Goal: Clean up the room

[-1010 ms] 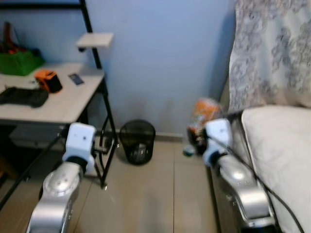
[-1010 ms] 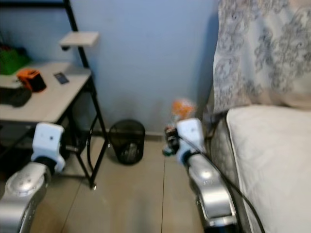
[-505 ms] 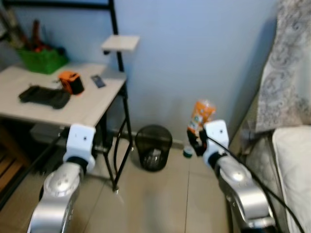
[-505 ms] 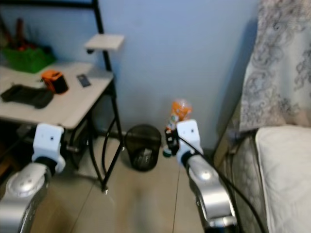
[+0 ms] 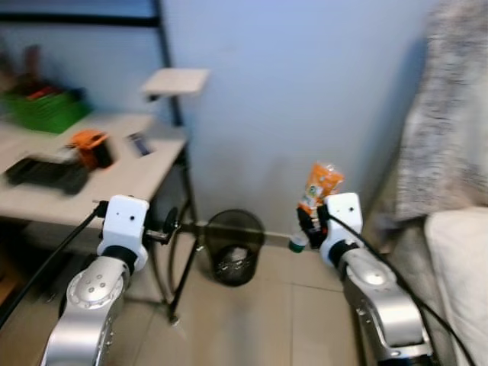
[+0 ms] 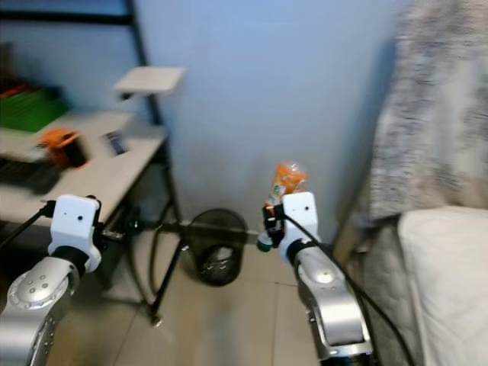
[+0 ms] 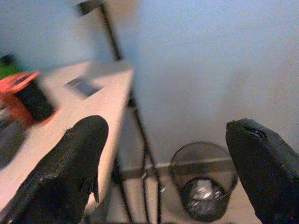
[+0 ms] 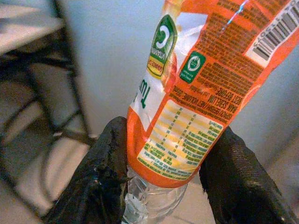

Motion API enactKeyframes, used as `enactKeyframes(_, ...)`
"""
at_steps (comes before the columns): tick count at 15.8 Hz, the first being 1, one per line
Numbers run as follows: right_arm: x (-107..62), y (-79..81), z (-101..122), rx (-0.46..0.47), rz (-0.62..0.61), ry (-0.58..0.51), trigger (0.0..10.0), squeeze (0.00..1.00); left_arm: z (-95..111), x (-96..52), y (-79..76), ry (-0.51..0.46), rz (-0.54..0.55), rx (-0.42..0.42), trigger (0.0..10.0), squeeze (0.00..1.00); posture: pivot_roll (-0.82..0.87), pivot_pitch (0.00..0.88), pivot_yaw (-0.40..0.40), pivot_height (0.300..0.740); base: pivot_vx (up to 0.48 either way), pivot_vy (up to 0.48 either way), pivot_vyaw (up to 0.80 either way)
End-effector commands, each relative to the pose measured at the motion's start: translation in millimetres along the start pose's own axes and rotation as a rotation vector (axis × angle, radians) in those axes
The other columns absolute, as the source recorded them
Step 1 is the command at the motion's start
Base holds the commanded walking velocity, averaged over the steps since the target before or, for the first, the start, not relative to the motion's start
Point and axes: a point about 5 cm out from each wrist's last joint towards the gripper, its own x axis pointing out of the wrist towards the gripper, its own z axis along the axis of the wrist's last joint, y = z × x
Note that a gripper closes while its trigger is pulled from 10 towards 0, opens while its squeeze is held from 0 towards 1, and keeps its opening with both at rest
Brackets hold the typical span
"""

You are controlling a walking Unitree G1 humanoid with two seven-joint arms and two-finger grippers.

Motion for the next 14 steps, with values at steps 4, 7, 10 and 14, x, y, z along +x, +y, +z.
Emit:
enactKeyframes(4,-1.3,-6.8,0.5,-0.014,-0.04,0.002,10.0,0.0,2.0,0.5,-4.7,-0.004,-0.026,0.003,10.0,0.0,-0.06,0.0,0.041,0.74,0.34,0.0,0.0)
enactKeyframes(7,-1.2,-5.7,-0.2,-0.019,-0.035,0.005,10.0,0.0,2.1,0.8,-4.5,-0.003,-0.028,0.005,10.0,0.0,-0.05,0.0,0.04,0.74,0.339,0.0,0.0)
enactKeyframes(10,-1.1,-6.0,0.6,-0.019,-0.039,0.003,10.0,0.0,2.5,0.9,-4.3,-0.002,-0.03,0.008,10.0,0.0,-0.05,0.0,0.042,0.74,0.341,0.0,0.0)
enactKeyframes(14,-0.6,-6.3,0.9,-0.02,-0.043,0.007,10.0,0.0,2.1,0.8,-4.5,0.002,-0.035,0.011,10.0,0.0,-0.05,0.0,0.043,0.74,0.338,0.0,0.0)
